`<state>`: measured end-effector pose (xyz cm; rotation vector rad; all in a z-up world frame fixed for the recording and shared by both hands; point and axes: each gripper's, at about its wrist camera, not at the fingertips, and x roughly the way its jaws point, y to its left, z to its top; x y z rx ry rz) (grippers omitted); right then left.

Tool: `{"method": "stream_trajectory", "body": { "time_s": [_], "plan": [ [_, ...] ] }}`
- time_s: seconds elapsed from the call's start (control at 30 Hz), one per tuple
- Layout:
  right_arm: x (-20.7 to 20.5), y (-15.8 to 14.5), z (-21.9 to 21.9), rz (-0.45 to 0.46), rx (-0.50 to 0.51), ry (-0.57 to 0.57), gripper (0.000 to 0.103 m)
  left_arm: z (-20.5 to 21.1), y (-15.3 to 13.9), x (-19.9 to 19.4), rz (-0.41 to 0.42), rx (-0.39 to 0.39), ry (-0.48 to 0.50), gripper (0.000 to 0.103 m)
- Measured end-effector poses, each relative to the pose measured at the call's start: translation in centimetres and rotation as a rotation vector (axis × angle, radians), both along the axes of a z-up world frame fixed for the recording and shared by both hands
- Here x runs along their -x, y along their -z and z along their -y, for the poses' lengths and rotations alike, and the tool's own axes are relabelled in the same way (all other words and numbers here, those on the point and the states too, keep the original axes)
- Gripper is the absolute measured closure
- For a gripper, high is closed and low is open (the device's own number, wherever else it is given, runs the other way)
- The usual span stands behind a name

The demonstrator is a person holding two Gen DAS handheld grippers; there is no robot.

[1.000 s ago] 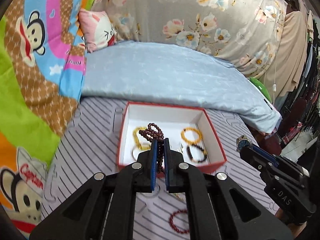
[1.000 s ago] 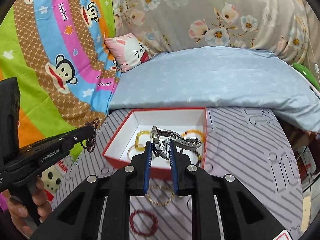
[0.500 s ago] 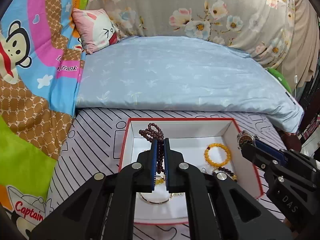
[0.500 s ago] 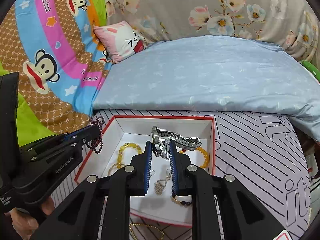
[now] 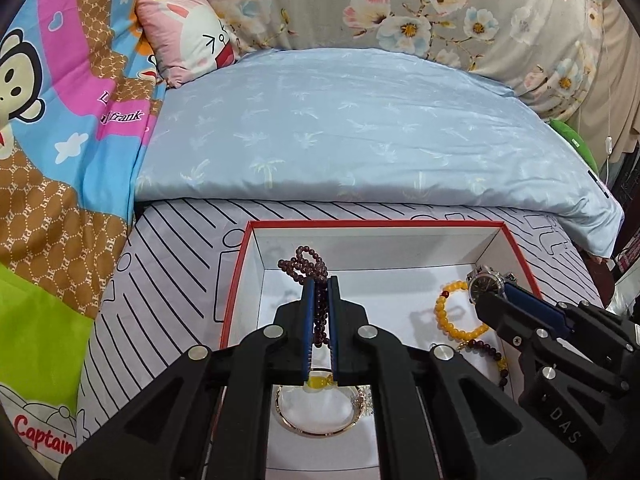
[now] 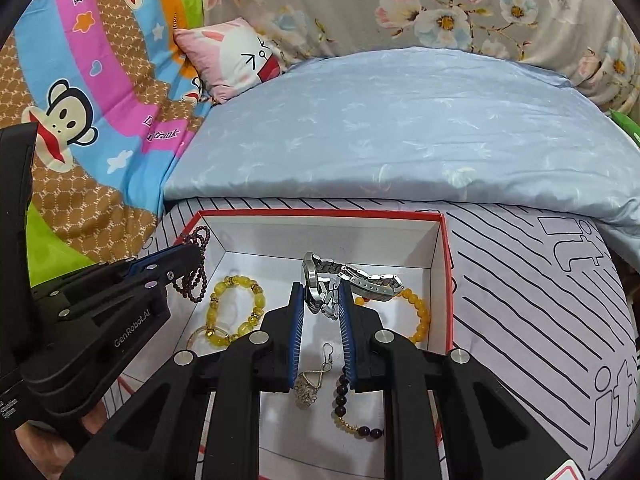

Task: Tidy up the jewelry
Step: 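Lower the bead strand and watch into the red box and open both tools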

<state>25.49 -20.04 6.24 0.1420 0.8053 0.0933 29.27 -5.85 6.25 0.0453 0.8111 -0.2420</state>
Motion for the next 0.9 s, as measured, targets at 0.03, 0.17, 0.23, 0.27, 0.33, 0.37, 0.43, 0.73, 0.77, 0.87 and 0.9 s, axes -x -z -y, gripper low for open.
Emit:
{"method": "stream_trajectory", "body": {
  "time_s": [0.03, 0.17, 0.23, 0.27, 0.33, 0.37, 0.43, 0.73, 0.77, 0.87, 0.9],
  "plan": [
    [0.0, 0.0, 0.0, 0.0, 0.006, 0.0, 0.085, 0.1, 0.1, -0.2, -0.005, -0.003, -0.003, 0.096],
    [0.6, -0.9, 0.0, 0.046, 0.038, 0.032, 0.063, -0.1, 0.0, -0.5, 0.011, -0.013, -0.039, 0.065],
    [1.1, -1.6, 0.3, 0.069, 0.041, 0.043, 0.057, -0.3, -0.6, -0.1, 0.042, -0.015, -0.06, 0.042],
    [1.5, -2.0, 0.4, 0.08, 0.045, 0.048, 0.057, -0.3, -0.9, 0.1, 0.053, -0.02, -0.063, 0.042],
    [2.3, -2.7, 0.5, 0.093, 0.045, 0.05, 0.057, -0.4, -1.3, 0.4, 0.058, -0.026, -0.06, 0.042],
    [2.7, -3.0, 0.6, 0.099, 0.042, 0.049, 0.056, -0.4, -1.5, 0.6, 0.058, -0.022, -0.062, 0.042],
    [3.8, -3.5, 0.6, 0.11, 0.044, 0.048, 0.055, -0.7, -2.0, 1.3, 0.059, -0.015, -0.06, 0.042],
    [10.7, -3.3, 0.9, 0.111, 0.045, 0.055, 0.053, -2.5, -3.0, 6.7, 0.073, -0.014, -0.066, 0.031],
    [11.8, -2.8, 0.9, 0.103, 0.05, 0.059, 0.053, -2.6, -2.9, 7.3, 0.072, -0.014, -0.07, 0.031],
    [14.4, -1.5, 1.0, 0.077, 0.045, 0.062, 0.053, -3.4, -2.3, 9.8, 0.062, -0.018, -0.078, 0.03],
    [15.4, -1.0, 1.0, 0.066, 0.044, 0.065, 0.053, -3.6, -2.0, 10.7, 0.056, -0.021, -0.076, 0.03]
  ]
}}
